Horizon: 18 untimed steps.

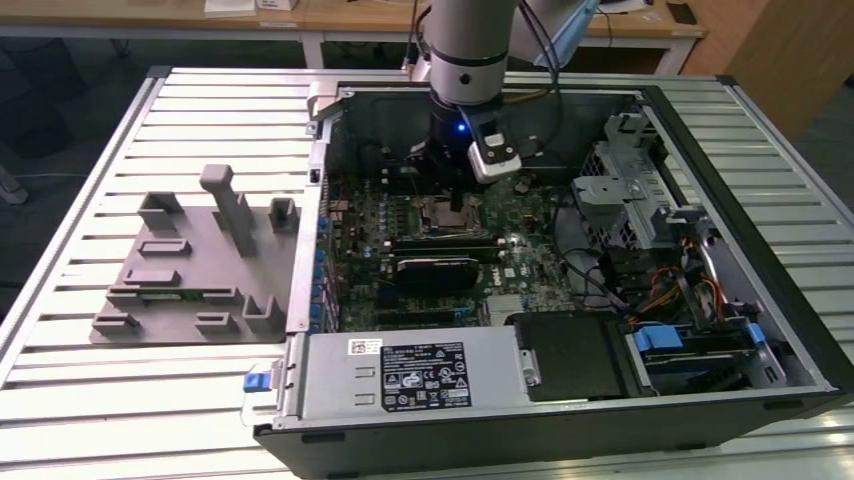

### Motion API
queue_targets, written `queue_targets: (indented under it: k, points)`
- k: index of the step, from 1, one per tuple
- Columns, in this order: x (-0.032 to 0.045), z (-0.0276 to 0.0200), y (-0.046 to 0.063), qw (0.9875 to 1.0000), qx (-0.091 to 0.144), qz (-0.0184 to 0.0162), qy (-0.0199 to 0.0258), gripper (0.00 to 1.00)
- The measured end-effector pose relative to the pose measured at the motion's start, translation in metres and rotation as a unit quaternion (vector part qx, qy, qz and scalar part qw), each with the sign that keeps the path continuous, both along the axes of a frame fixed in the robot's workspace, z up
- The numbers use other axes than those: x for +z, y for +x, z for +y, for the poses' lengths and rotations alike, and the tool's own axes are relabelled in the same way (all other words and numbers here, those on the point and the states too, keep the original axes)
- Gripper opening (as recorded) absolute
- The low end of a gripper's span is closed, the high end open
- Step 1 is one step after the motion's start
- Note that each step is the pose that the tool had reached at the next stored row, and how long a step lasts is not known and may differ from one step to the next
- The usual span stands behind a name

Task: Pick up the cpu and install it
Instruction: 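Close the cpu cover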

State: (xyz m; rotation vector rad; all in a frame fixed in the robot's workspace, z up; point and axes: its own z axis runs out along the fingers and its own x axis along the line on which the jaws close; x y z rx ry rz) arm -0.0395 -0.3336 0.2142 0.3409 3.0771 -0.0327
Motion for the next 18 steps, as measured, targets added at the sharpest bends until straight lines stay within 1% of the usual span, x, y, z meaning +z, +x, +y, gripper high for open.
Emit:
queue_targets:
  k: [2, 4, 12, 18]
  points:
    - [-0.0006, -0.0001, 0.0, 0.9999, 0.015, 0.0, -0.0001, 0.11]
    - [-0.0011, -0.0001, -0.002, 0.9998, 0.021, -0.0001, 0.0, 0.11]
    - [-0.0034, -0.0002, -0.017, 0.9996, 0.029, -0.0007, -0.0001, 0.11]
    - [-0.0068, -0.0002, -0.027, 0.9994, 0.034, -0.0025, 0.0007, 0.11]
